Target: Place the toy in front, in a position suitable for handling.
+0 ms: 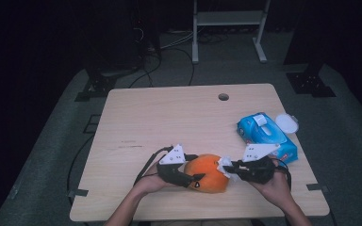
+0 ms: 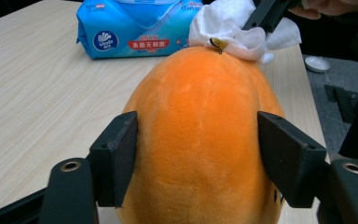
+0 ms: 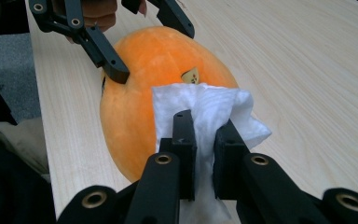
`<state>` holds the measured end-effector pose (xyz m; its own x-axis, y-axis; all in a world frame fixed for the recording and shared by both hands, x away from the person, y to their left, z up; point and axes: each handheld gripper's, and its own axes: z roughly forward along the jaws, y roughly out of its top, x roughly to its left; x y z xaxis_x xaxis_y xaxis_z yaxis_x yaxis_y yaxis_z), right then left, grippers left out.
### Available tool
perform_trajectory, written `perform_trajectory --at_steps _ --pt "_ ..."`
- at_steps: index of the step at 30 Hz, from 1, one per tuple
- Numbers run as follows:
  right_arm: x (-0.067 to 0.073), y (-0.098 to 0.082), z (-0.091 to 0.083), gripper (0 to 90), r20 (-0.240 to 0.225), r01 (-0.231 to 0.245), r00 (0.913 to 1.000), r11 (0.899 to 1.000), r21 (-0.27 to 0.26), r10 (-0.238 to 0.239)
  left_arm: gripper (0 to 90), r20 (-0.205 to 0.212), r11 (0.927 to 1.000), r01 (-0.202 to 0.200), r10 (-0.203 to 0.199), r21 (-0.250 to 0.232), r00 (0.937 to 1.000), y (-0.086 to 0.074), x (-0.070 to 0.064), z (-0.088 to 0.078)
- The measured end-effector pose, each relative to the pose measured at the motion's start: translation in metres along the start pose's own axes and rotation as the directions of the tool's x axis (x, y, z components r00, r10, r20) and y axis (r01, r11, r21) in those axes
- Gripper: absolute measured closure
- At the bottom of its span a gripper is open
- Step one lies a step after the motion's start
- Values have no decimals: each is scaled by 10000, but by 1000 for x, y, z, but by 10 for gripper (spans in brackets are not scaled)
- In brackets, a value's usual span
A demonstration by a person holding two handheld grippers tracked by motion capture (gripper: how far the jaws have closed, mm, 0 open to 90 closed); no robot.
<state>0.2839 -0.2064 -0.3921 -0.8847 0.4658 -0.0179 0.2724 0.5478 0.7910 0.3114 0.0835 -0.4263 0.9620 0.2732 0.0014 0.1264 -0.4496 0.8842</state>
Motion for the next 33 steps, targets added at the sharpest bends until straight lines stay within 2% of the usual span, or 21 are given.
perform_trajectory --at_steps 3,8,11,14,16,18,19,23,26,29,31,33 --pt "-3 -4 -1 809 30 -137 9999 9999 36 137 324 5 9998 186 -186 -65 9998 -4 3 -1" --pt "-6 -7 -3 809 73 -304 9995 9995 66 303 320 -20 9997 237 -238 -72 9997 -5 5 -2" --pt "-4 -4 -4 809 33 -221 9997 9998 -17 221 333 -85 9999 -53 51 -139 10000 0 1 0" --pt "7 9 1 808 -35 195 9998 9997 -149 -196 358 -123 9980 -618 617 -139 9980 6 -9 3" --pt "9 11 1 807 -23 278 9996 9995 -163 -278 359 -172 9941 -1084 1084 5 9940 10 -15 5" --pt "14 17 2 808 14 534 9986 9980 -329 -534 362 -148 9925 -1224 1224 16 9924 11 -18 6" --pt "16 19 2 808 149 703 9974 9974 -176 -700 364 -176 9916 -1290 1290 57 9915 11 -18 6" --pt "14 15 2 810 263 702 9972 9975 43 -702 370 -125 9947 -1030 1030 -1 9946 7 -14 5" --pt "9 9 -1 809 607 687 9956 9970 367 -708 369 -90 9956 -936 935 -40 9956 5 -12 5" --pt "6 7 -2 809 575 513 9969 9981 338 -532 367 -169 9957 -923 924 46 9956 7 -13 7" --pt "7 8 0 809 572 569 9966 9978 337 -588 357 -184 9959 -906 907 66 9957 7 -13 7" --pt "8 8 1 809 523 534 9971 9980 350 -552 310 -151 9976 -698 698 21 9974 7 -11 7"
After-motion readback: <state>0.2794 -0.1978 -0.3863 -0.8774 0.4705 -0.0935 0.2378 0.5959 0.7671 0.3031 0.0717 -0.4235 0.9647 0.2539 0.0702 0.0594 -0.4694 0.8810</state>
